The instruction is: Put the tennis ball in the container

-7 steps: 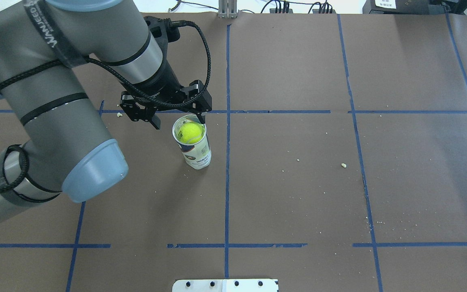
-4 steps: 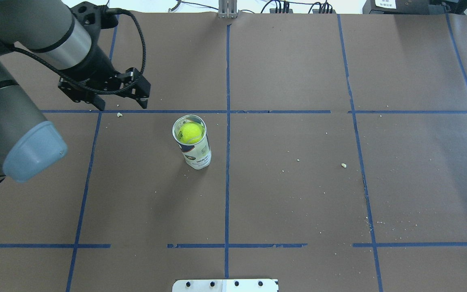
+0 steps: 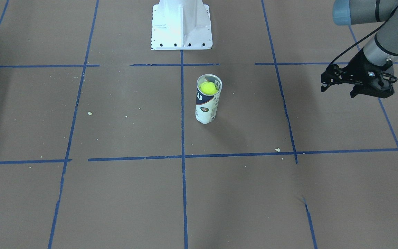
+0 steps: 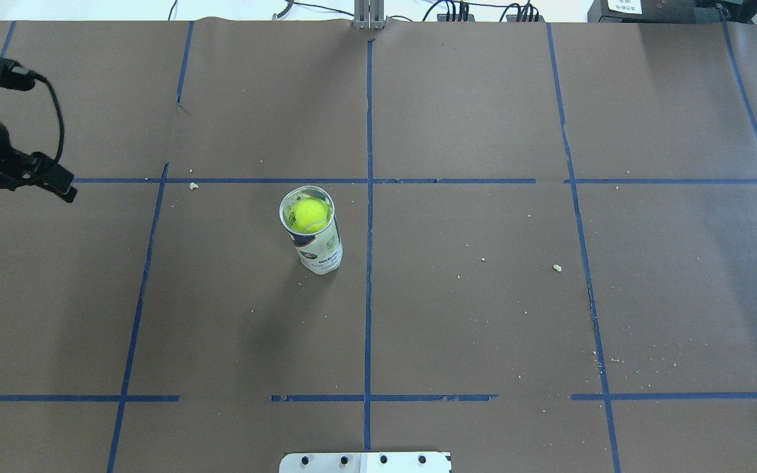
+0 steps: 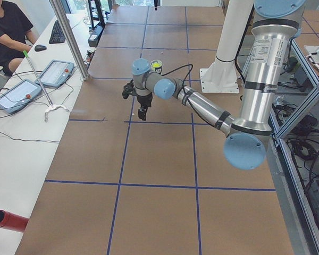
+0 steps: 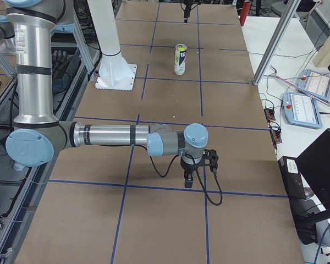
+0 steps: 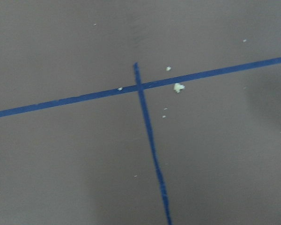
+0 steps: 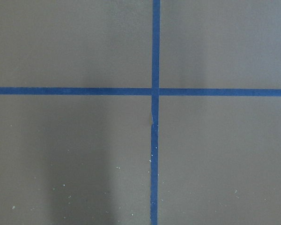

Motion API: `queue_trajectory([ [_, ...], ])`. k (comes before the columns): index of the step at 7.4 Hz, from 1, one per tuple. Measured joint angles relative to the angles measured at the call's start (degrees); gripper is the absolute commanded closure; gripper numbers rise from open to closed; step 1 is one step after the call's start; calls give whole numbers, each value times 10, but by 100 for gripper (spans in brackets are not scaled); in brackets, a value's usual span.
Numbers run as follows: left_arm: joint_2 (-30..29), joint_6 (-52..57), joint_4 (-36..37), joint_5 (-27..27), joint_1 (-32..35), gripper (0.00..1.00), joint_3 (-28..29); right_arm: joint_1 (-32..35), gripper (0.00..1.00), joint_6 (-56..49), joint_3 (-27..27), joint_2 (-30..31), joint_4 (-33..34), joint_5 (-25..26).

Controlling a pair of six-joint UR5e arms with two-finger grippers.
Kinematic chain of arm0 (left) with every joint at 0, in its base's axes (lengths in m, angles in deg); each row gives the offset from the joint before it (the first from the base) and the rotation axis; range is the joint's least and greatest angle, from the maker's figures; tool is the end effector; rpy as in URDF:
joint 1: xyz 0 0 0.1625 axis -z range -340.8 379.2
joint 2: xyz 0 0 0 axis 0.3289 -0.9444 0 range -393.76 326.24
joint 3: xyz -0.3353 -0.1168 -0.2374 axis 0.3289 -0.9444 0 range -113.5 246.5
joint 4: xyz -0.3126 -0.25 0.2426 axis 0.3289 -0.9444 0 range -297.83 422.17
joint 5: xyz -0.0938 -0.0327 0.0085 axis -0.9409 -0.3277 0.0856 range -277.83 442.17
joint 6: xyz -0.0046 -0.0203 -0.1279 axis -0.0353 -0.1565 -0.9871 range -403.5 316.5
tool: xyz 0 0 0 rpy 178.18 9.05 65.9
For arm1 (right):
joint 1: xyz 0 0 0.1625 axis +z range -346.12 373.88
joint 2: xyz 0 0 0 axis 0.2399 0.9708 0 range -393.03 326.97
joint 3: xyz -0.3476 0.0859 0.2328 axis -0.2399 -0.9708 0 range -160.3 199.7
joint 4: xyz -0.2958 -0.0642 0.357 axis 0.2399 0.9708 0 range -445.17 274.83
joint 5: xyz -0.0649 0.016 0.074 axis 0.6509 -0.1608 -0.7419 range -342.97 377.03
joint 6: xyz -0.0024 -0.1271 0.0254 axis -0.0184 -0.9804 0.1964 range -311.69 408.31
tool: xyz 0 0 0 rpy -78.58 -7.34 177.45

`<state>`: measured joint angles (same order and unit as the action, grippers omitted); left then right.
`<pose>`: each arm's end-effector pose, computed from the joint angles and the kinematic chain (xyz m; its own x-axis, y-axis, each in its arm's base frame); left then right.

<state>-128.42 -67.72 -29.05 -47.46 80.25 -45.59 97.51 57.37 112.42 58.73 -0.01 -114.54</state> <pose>0.2317 -0.5235 0.4277 0.6579 0.2616 -0.7062 -0.1728 0.9652 0.1965 -0.0134 -0.5464 0.6682 0.7442 0.0078 0.6679 -0.0069 1.0000 -0.0040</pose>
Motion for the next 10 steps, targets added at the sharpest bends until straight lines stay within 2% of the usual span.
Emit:
queue_trajectory([
  [2, 74, 52, -126, 1, 23, 0, 41, 0, 0, 0, 0, 0, 0, 0],
  [3, 102, 94, -157, 3, 67, 0, 65, 0, 0, 0, 0, 0, 0, 0],
  [6, 138, 200, -169, 5, 221, 0, 154, 0, 0, 0, 0, 0, 0, 0],
  [8, 137, 206, -164, 3, 252, 0, 183, 0, 0, 0, 0, 0, 0, 0],
  [10, 114, 183, -143, 1, 257, 0, 185, 0, 0, 0, 0, 0, 0, 0],
])
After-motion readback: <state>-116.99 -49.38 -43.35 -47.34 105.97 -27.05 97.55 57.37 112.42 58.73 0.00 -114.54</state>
